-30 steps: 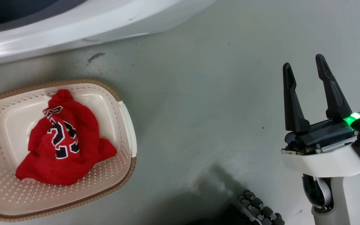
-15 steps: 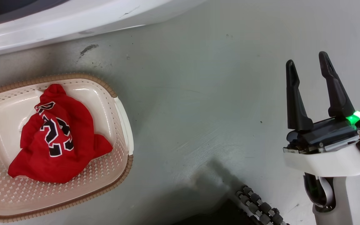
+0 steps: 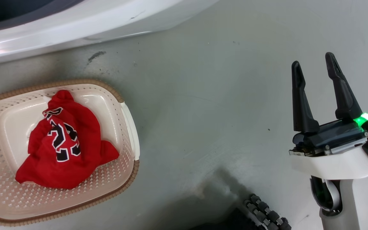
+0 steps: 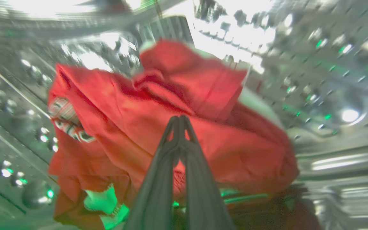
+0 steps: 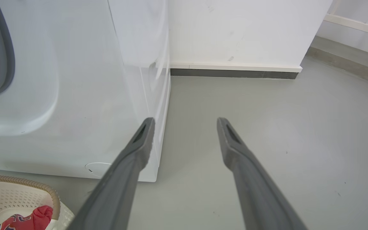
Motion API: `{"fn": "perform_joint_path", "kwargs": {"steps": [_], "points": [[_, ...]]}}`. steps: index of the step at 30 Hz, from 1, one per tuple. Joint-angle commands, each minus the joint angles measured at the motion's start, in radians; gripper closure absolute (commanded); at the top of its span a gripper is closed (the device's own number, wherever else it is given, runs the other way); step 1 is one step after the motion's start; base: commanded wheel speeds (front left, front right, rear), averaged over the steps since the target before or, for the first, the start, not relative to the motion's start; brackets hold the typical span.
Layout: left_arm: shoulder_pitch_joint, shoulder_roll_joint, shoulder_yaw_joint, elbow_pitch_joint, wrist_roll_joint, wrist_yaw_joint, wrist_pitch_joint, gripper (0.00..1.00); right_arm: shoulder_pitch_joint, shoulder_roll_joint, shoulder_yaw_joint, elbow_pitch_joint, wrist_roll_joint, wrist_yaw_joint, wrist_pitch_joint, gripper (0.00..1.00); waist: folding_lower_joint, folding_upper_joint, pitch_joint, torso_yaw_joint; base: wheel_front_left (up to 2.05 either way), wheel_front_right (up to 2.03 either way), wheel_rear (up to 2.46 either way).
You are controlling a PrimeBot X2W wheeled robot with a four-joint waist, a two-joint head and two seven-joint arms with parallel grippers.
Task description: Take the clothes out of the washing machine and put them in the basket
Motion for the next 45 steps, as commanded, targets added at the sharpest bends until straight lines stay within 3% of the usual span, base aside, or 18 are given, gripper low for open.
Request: {"fn": "perform_joint_path", "kwargs": {"steps": [1,11,19,20,21,29,45], "points": [[0.020,0.004,0.000,-0.009,-0.007,0.004,-0.030,1.00,-0.004,0.002,-0.001,0.002,-0.005,-0.001,-0.002,0.00,-0.0001,0.0000,-0.019,0.010,0.00,0.00,0.00],[0.069,0.017,0.006,-0.005,-0.044,-0.026,-0.126,1.00,0.011,0.002,0.003,0.014,-0.039,-0.001,-0.002,0.00,-0.0001,0.0000,-0.089,0.049,0.00,0.00,0.00],[0.063,0.014,-0.005,0.014,-0.072,-0.048,-0.139,1.00,0.014,0.002,0.008,0.019,-0.053,-0.001,-0.002,0.00,-0.0001,0.0000,-0.102,0.067,0.00,0.00,0.00],[0.058,0.015,-0.006,0.019,-0.078,-0.051,-0.133,0.75,0.014,0.002,0.010,0.017,-0.053,-0.001,-0.002,0.00,-0.0001,0.0000,-0.100,0.066,0.00,0.00,0.00],[0.053,0.014,-0.007,0.025,-0.082,-0.052,-0.122,0.00,0.014,0.002,0.011,0.016,-0.052,-0.001,-0.002,0.00,-0.0001,0.0000,-0.099,0.065,0.00,0.00,0.00],[-0.037,0.028,-0.025,0.028,-0.093,-0.057,-0.092,0.00,0.014,0.002,0.014,0.013,-0.027,-0.001,-0.002,0.00,-0.0001,0.0000,-0.057,0.036,0.00,0.00,0.00],[-0.120,0.063,-0.070,0.092,-0.106,-0.058,0.094,0.00,-0.006,0.002,0.029,-0.006,0.034,-0.001,-0.002,0.00,-0.0001,0.0000,0.034,-0.047,0.00,0.00,0.00]]}}
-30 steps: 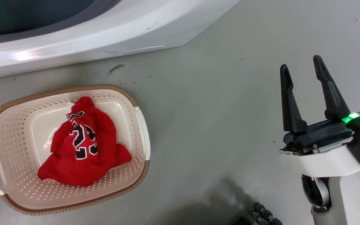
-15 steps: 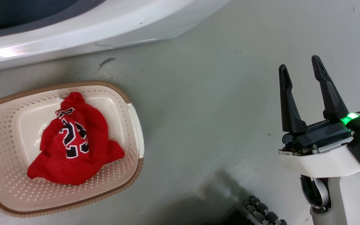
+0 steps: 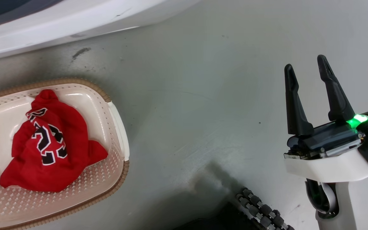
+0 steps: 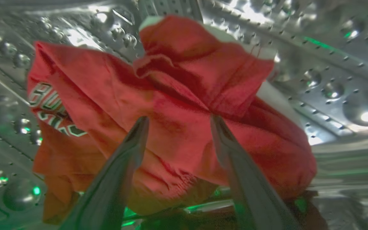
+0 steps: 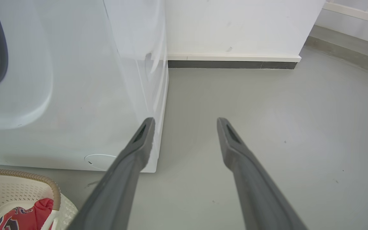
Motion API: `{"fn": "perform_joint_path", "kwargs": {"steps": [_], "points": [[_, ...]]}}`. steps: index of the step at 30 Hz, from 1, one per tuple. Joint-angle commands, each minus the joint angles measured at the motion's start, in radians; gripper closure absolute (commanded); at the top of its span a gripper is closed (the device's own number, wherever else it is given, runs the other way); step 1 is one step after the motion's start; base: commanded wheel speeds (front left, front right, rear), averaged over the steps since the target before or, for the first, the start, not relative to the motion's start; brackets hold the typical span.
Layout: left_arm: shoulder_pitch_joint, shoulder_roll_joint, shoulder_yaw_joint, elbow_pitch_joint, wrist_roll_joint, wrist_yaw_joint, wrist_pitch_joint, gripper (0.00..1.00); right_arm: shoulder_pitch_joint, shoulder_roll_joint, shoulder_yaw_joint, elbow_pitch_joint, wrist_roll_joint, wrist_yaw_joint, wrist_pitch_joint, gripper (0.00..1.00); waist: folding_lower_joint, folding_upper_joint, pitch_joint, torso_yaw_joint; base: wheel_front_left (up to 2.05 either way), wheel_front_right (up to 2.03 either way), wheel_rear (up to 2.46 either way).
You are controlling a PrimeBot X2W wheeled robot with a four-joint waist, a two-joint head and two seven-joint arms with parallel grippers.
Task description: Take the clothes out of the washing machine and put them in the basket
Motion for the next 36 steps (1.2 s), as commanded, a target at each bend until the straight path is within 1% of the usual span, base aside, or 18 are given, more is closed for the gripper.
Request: {"fn": "perform_joint_path", "kwargs": {"steps": [1,4,15,16,17,19,23,26,32,36], "points": [[-0.008,0.005,-0.009,0.006,0.004,0.000,0.015,0.00,-0.011,0.002,0.000,-0.005,0.006,-0.001,-0.002,0.00,0.0000,0.0000,0.007,-0.009,0.00,0.00,0.00],[-0.011,0.012,-0.010,0.010,0.000,0.011,0.032,0.00,-0.010,0.002,0.002,-0.007,0.011,-0.001,-0.002,0.00,0.0000,0.0000,0.014,-0.017,0.00,0.00,0.00],[0.012,0.019,-0.044,0.023,0.009,0.014,0.064,0.00,-0.014,0.002,0.000,-0.007,0.013,-0.001,-0.002,0.00,0.0000,0.0000,0.021,-0.016,0.00,0.00,0.00],[0.011,0.018,-0.043,0.022,0.005,0.013,0.058,0.82,-0.016,0.002,0.000,-0.008,0.013,-0.001,-0.002,0.00,0.0000,0.0000,0.021,-0.015,0.00,0.00,0.00],[0.012,0.018,-0.046,0.021,0.005,0.011,0.055,1.00,-0.017,0.002,0.000,-0.007,0.013,-0.001,-0.002,0.00,0.0000,0.0000,0.021,-0.015,0.00,0.00,0.00],[0.016,0.016,-0.052,0.015,0.007,0.010,0.036,1.00,-0.018,0.002,-0.001,-0.007,0.010,-0.001,-0.002,0.00,0.0000,0.0000,0.020,-0.013,0.00,0.00,0.00],[0.036,-0.001,-0.057,0.006,0.002,0.033,-0.016,1.00,-0.012,0.002,-0.007,-0.003,0.002,-0.001,-0.002,0.00,0.0000,0.0000,0.010,-0.005,0.00,0.00,0.00],[0.040,-0.004,-0.054,-0.008,-0.005,0.041,-0.065,1.00,-0.009,0.002,-0.009,-0.001,-0.005,-0.001,-0.002,0.00,0.0000,0.0000,-0.006,0.003,0.00,0.00,0.00],[0.057,-0.012,-0.054,-0.018,-0.020,0.029,-0.142,1.00,-0.009,0.002,-0.011,0.003,-0.020,-0.001,-0.002,0.00,0.0000,0.0000,-0.057,0.030,0.00,0.00,0.00],[0.071,-0.025,-0.049,-0.015,-0.044,0.016,-0.165,1.00,-0.004,0.002,-0.013,0.008,-0.030,-0.001,-0.002,0.00,0.0000,0.0000,-0.091,0.055,0.00,0.00,0.00]]}}
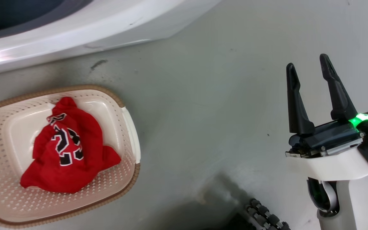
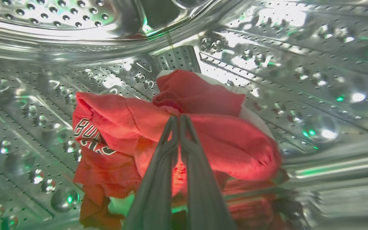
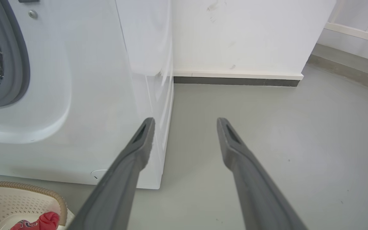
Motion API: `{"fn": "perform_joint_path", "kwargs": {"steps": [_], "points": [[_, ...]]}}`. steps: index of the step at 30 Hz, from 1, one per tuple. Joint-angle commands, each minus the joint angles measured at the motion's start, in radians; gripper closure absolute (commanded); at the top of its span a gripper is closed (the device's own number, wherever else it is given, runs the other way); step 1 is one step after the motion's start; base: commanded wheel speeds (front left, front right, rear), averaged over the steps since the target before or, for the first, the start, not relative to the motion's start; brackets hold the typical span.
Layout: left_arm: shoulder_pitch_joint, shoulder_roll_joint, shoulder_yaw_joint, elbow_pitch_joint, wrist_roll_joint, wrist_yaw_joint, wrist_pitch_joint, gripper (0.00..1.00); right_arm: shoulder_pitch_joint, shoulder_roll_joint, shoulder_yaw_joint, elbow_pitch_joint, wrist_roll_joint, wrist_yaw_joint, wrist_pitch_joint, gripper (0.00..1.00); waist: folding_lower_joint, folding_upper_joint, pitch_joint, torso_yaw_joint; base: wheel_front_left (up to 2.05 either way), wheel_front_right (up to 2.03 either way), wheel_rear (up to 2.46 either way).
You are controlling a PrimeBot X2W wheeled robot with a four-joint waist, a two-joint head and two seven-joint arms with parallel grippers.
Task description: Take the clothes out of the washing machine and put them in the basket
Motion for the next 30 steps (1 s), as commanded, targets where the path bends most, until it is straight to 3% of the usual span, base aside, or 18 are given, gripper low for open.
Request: {"fn": "perform_joint_path", "kwargs": {"steps": [1,15,30], "points": [[0.018,-0.006,0.005,-0.004,-0.014,-0.006,-0.018,1.00,0.003,0.002,-0.001,0.004,-0.006,-0.001,-0.002,0.00,0.0000,0.0000,-0.027,0.023,0.00,0.00,0.00],[0.247,-0.083,-0.034,-0.047,-0.094,-0.023,-0.249,1.00,0.050,0.001,-0.008,0.034,-0.060,-0.001,-0.002,0.00,0.0000,0.0000,-0.186,0.125,0.00,0.00,0.00],[0.549,-0.116,-0.088,-0.146,-0.190,-0.023,-0.510,1.00,0.145,0.001,-0.020,0.068,-0.109,-0.001,-0.002,0.00,0.0000,0.0000,-0.396,0.208,0.00,0.00,0.00]]}}
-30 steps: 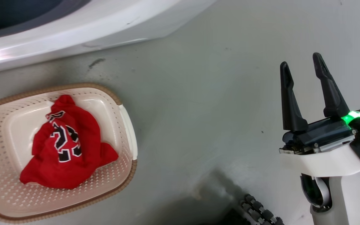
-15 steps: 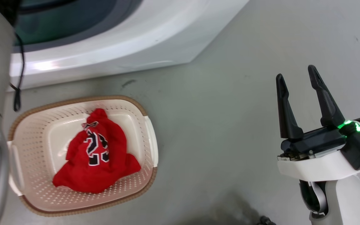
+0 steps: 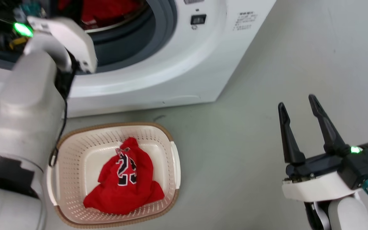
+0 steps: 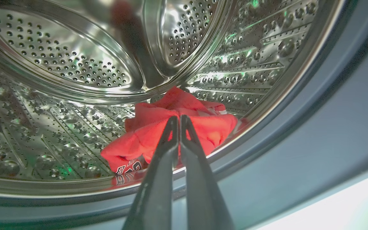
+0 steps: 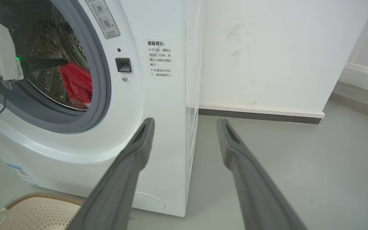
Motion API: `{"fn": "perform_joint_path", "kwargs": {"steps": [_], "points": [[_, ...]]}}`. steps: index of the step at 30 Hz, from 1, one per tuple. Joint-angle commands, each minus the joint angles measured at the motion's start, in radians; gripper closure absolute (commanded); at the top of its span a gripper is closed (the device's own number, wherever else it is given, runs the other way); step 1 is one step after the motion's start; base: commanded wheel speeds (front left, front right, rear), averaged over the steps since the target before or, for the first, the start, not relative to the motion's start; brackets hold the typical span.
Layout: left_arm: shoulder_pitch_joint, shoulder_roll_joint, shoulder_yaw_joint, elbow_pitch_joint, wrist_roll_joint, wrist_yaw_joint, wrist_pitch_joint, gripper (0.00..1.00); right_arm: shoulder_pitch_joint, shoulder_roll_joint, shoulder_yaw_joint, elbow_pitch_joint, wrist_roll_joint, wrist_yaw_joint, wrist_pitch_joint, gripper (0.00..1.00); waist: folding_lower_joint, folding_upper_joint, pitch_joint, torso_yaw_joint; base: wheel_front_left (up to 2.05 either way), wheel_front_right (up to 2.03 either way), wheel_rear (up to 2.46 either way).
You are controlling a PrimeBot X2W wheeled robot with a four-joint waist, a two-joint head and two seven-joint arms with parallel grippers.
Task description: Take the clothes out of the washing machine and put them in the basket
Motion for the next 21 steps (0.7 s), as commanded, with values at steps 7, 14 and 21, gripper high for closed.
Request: {"fn": "perform_joint_path", "kwargs": {"steps": [7,14,21], "points": [[0.148,-0.018,0.001,-0.091,-0.009,0.019,-0.059,1.00,0.071,0.001,-0.001,0.015,-0.020,-0.001,-0.002,0.00,0.0001,-0.0001,-0.134,0.062,0.00,0.00,0.00],[0.276,0.008,0.006,-0.272,0.007,0.070,-0.067,1.00,0.114,0.001,-0.003,0.023,-0.030,-0.001,-0.002,0.00,0.0001,-0.0001,-0.212,0.089,0.00,0.00,0.00],[0.411,0.057,0.011,-0.516,0.011,0.135,-0.059,1.00,0.150,0.001,-0.003,0.031,-0.032,-0.001,-0.002,0.00,0.0001,-0.0001,-0.275,0.111,0.00,0.00,0.00]]}}
